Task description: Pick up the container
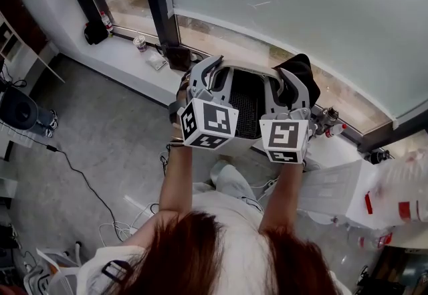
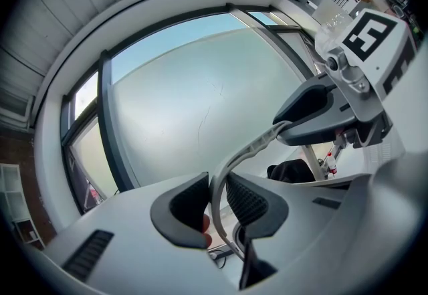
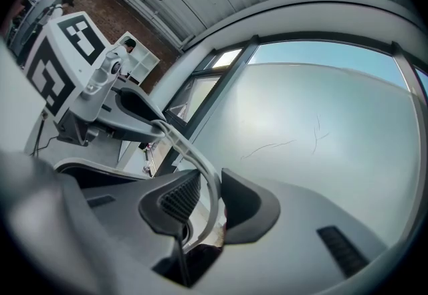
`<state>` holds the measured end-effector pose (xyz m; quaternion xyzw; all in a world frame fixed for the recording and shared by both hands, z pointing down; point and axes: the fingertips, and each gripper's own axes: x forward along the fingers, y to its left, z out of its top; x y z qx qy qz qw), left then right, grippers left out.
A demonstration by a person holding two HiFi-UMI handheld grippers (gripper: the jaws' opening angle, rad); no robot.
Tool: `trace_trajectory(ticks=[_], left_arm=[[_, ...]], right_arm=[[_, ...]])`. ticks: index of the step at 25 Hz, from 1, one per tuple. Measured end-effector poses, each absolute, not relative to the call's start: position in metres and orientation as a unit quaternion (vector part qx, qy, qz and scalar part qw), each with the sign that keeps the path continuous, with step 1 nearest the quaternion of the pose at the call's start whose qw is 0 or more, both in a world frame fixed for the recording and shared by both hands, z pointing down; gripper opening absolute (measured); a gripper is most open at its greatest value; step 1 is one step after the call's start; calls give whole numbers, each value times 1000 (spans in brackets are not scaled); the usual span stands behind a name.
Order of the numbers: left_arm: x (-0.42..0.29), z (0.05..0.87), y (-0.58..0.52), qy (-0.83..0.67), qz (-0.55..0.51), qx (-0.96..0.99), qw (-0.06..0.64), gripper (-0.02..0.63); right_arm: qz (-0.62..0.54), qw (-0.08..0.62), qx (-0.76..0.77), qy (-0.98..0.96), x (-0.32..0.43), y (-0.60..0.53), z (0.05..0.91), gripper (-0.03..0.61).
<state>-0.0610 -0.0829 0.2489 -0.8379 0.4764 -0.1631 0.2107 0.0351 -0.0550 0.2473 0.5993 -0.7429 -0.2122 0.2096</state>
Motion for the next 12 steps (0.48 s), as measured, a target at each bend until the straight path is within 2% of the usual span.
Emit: trace_trajectory(ticks=[12], left_arm=[[-65,246,-67,475,-158,-838,217,89]], right_arm=[[-221,205,597,-743,31,-39,244,109]])
